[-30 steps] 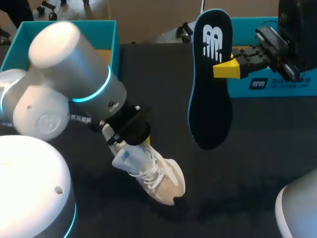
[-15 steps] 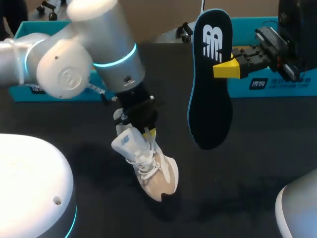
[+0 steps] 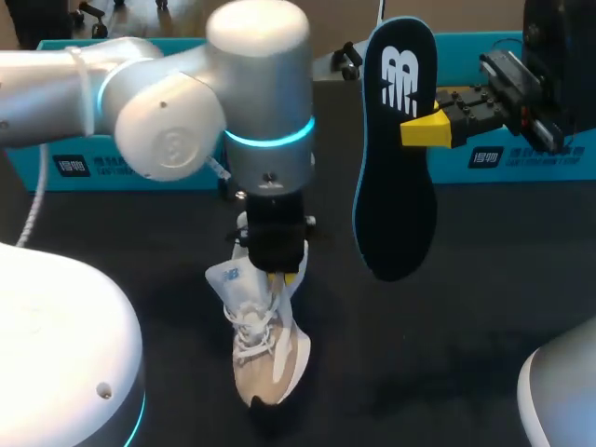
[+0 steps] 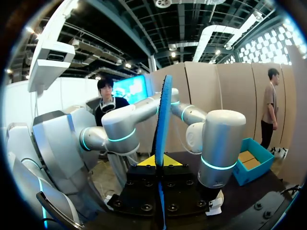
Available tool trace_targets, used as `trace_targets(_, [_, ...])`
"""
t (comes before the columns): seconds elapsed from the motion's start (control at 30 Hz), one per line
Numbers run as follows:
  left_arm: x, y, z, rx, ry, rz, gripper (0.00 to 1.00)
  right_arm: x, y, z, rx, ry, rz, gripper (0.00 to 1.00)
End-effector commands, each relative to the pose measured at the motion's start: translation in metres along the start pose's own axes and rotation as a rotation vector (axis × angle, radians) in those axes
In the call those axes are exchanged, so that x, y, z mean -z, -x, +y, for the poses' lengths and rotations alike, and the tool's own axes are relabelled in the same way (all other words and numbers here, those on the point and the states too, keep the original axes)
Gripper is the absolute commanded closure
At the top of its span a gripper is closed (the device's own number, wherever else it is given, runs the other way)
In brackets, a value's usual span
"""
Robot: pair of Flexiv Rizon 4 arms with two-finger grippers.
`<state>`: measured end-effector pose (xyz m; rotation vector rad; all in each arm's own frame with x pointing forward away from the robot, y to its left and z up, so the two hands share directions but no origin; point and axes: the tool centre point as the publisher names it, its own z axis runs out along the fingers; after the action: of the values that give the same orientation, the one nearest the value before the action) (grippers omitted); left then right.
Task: Take the shoe out of the shoebox, open the shoe tongue, remove and reinsert the insole, then place the shoe into the shoebox
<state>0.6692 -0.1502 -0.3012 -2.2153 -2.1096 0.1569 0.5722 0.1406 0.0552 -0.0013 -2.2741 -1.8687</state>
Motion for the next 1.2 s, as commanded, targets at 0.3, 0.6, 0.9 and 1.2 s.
trace_targets(0.3, [-0.018, 0.02, 0.003, -0.034, -0.023, 0.158, 1.0, -0.002, 0.003, 0.002, -0.002, -0.004, 0.003, 1.0])
trace_targets(0.6, [-0.038, 0.032, 0.006, -0.036, -0.033, 0.214, 1.0, -0.002, 0.003, 0.002, -0.002, -0.004, 0.003, 1.0])
trace_targets(0.9, [-0.055, 0.041, 0.009, -0.006, -0.043, 0.244, 1.0, -0.002, 0.003, 0.002, -0.002, -0.004, 0.003, 1.0])
trace_targets(1.2, [-0.07, 0.054, 0.014, -0.024, -0.04, 0.255, 1.0, -0.002, 0.003, 0.002, -0.002, -0.004, 0.003, 1.0])
